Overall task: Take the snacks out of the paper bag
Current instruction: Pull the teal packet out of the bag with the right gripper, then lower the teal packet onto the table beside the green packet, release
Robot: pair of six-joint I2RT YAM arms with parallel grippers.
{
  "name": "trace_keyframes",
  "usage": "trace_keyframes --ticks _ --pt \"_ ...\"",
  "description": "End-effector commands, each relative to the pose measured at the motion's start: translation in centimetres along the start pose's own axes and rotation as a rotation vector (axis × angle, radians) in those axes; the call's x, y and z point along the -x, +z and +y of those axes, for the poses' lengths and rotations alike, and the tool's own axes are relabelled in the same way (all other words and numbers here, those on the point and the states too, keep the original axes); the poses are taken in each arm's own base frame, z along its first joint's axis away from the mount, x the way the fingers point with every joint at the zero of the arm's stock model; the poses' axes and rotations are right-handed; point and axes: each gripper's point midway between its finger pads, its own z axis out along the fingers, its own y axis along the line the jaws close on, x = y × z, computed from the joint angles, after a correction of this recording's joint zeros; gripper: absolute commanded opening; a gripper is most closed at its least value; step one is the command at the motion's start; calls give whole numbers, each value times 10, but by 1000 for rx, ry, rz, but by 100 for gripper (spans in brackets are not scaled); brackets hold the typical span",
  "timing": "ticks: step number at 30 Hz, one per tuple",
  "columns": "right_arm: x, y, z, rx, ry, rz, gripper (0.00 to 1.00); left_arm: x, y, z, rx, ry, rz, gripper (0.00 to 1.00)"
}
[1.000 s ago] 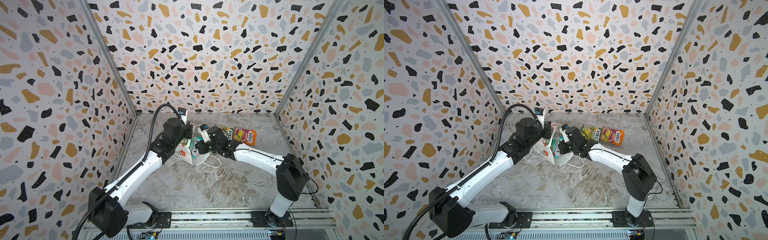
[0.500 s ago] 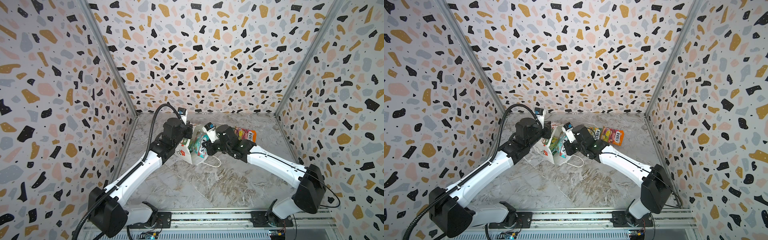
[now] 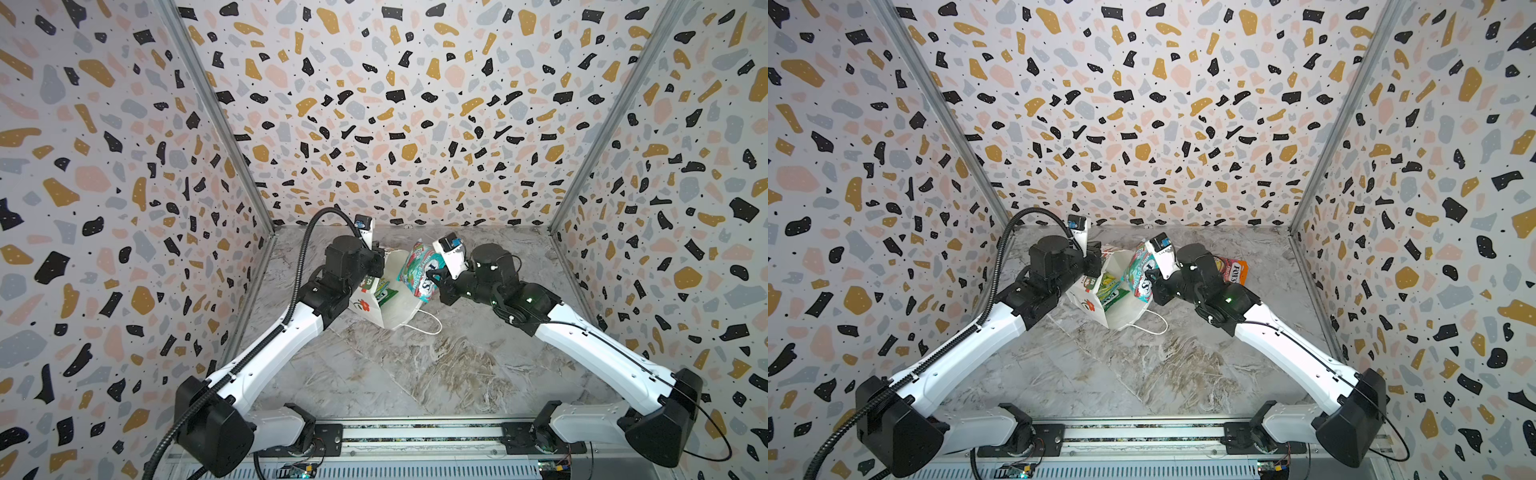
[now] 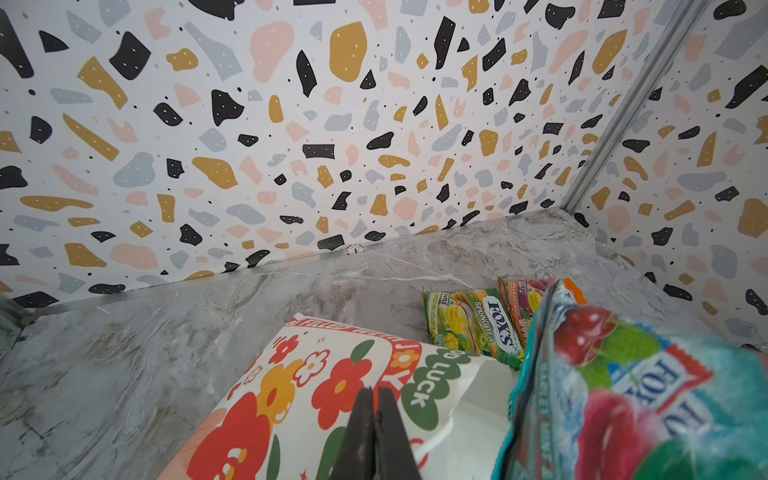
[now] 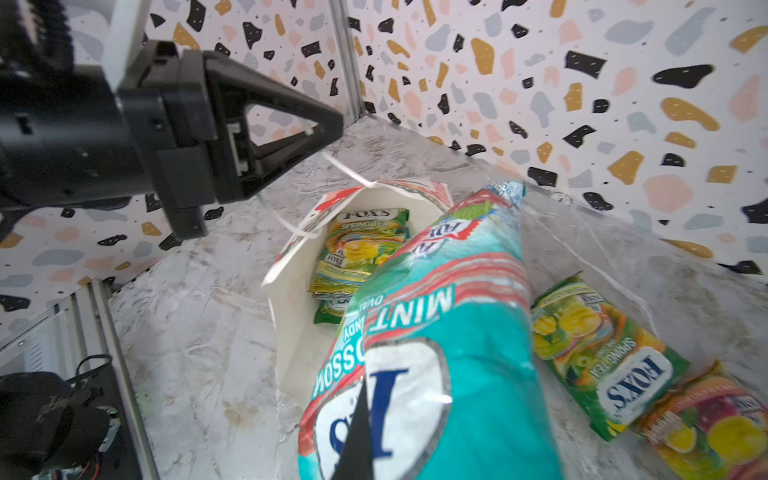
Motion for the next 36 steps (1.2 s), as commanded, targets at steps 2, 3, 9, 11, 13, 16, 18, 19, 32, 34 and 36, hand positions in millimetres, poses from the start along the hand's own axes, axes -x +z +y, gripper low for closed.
trace_keyframes --ticks 2,3,9,11,13,16,18,19,32,34,36 --pt "15 -25 -24 -68 -3 -74 0 14 -7 2 12 -1 -53 0" --pt "11 -27 -33 -90 4 -67 0 14 -7 2 11 0 -51 0" --pt "-30 -29 -86 -191 87 40 0 15 -9 0 -4 8 -54 0" --pt "-45 -29 -101 -224 107 80 0 15 -9 -1 -9 11 -52 0" --pt "-61 -28 -112 -245 126 117 0 16 -10 -1 -12 12 -55 0" --pt "-83 -23 -119 -234 149 174 0 17 -11 -4 -29 18 -59 0" --pt "-97 -17 -121 -222 162 215 0 17 -12 -4 -29 17 -63 0" --pt "-104 -13 -120 -211 171 235 0 18 -12 -4 -27 17 -65 0" --pt "-136 41 -90 78 252 325 0 19 -14 0 -5 18 -72 0" --pt "-138 46 -86 104 256 330 0 19 -14 0 -4 19 -71 0" --pt "-140 51 -83 127 263 338 0 19 -14 0 -6 19 -71 0"
